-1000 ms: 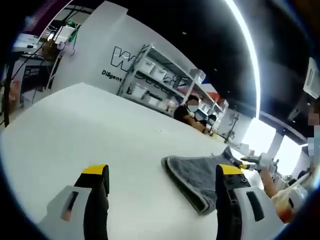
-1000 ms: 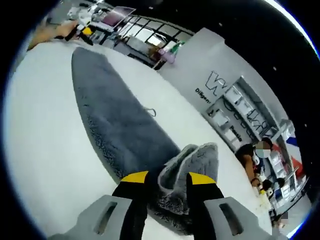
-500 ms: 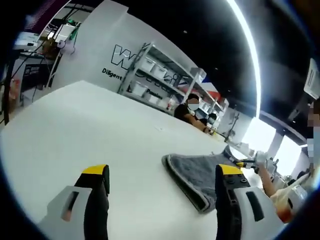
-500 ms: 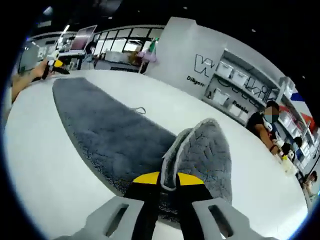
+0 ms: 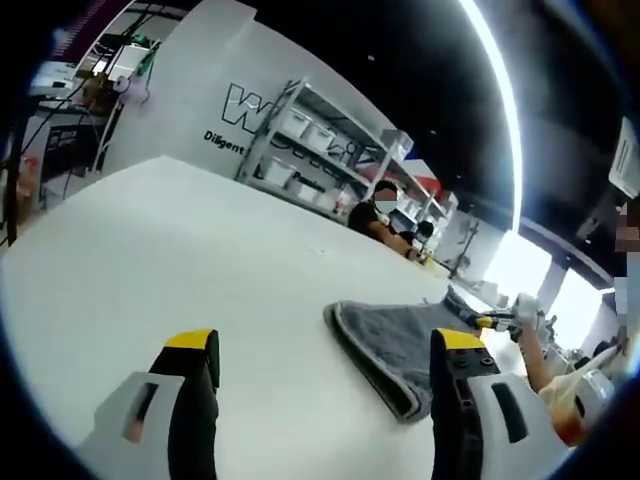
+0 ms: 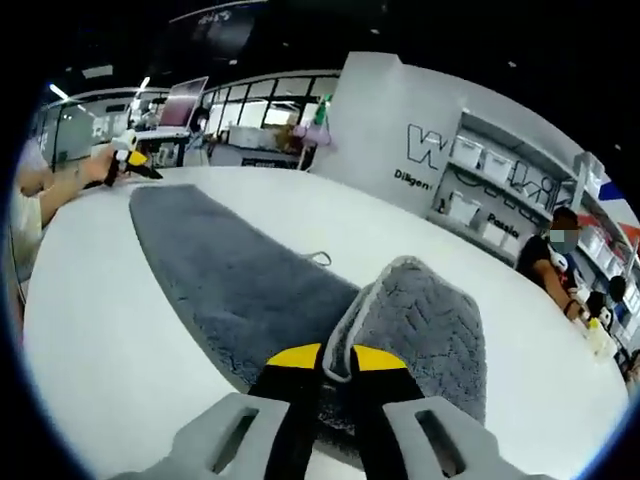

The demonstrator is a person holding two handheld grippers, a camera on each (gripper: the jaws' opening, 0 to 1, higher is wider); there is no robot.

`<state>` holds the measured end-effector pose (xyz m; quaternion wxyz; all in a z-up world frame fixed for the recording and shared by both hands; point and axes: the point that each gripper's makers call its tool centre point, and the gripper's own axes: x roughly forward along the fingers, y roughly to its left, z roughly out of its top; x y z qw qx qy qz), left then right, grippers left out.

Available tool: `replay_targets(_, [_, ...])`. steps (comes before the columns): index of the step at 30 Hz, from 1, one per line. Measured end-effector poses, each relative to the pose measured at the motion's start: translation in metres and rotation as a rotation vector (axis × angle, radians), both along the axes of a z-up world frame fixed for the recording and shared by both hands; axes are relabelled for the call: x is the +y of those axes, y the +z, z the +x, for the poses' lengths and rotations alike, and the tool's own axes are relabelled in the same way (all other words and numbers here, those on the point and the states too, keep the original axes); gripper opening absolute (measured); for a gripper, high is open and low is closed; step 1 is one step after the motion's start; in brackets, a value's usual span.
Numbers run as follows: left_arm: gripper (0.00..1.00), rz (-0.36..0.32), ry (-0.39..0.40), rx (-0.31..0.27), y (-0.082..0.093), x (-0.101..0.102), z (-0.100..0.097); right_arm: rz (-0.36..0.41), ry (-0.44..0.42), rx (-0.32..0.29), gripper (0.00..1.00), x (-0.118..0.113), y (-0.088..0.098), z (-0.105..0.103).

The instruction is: Fold the towel on the table until its edges align and the towel forms a compact rectangular stack.

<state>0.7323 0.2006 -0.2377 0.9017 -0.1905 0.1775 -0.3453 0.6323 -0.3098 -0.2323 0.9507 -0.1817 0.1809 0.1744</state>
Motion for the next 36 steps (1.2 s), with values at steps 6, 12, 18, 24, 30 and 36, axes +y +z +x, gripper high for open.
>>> replay_targets(6, [0.85,0.009,-0.009,0.001,-0.001,-0.004,-0.004,-0.014,0.046,-0.013,0.07,0.017,0.011,0.007])
replay_targets(12, [0.85,0.035,-0.03,0.014,-0.007,-0.011,-0.008,-0.016,0.089,-0.028,0.07,0.034,0.023,0.014])
replay_targets(18, [0.85,0.05,-0.057,0.01,-0.006,-0.007,-0.003,-0.035,0.132,-0.048,0.07,0.053,0.038,0.018])
replay_targets(24, [0.85,0.046,-0.068,0.004,-0.003,-0.003,0.001,-0.045,0.167,-0.068,0.07,0.069,0.05,0.022])
replay_targets(30, [0.85,0.038,-0.068,0.0,0.0,0.0,0.005,-0.042,0.222,-0.064,0.07,0.092,0.052,0.023])
replay_targets(36, [0.85,0.038,-0.069,-0.001,0.0,-0.001,0.003,-0.079,0.28,-0.044,0.07,0.112,0.048,0.027])
